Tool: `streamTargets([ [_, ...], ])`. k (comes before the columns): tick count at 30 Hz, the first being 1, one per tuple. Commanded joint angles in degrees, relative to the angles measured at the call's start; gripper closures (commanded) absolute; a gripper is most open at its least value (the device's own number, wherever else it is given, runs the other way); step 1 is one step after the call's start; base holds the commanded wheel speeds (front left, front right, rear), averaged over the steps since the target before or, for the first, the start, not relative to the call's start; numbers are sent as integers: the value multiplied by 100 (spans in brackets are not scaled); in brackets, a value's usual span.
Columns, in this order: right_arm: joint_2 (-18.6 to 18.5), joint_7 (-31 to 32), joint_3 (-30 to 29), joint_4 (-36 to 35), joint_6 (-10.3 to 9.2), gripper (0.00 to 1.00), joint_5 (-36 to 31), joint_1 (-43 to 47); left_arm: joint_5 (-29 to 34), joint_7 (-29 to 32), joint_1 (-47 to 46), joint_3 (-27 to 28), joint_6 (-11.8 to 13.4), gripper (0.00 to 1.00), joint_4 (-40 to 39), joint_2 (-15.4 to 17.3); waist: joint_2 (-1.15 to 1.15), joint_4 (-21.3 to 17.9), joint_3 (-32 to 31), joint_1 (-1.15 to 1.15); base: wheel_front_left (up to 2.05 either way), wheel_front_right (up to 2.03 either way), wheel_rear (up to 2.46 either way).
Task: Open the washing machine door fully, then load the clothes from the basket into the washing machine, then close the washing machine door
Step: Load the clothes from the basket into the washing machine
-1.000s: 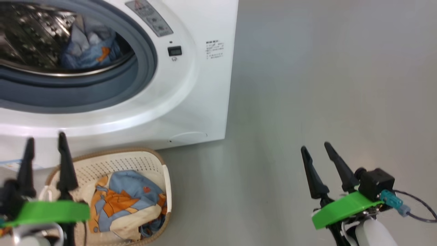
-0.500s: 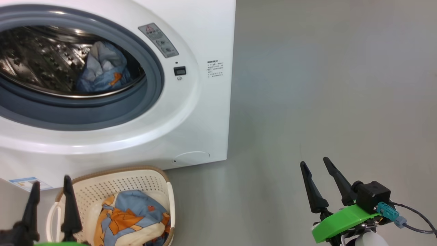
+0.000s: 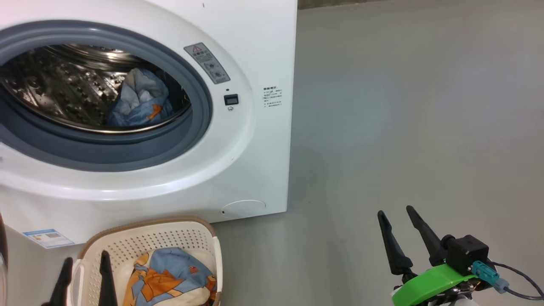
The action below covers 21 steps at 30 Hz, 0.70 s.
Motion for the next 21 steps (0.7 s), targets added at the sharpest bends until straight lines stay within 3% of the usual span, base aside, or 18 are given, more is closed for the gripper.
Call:
streamTargets([
  [1, 12, -28, 109, -158, 9, 0, -61, -20, -47, -36, -31, 131, 58, 0, -154, 39, 0, 15, -38, 0, 0, 0, 0],
  [13, 12, -28, 42, -228, 9, 0, -32, 55, -113, -36, 252, -99, 293, 0, -276, 38, 0, 45, -139, 0, 0, 0, 0],
  [21, 12, -28, -28, -272, 9, 0, -53, 79, -155, -36, 235, -170, 320, 0, -255, 38, 0, 89, -107, 0, 0, 0, 0],
])
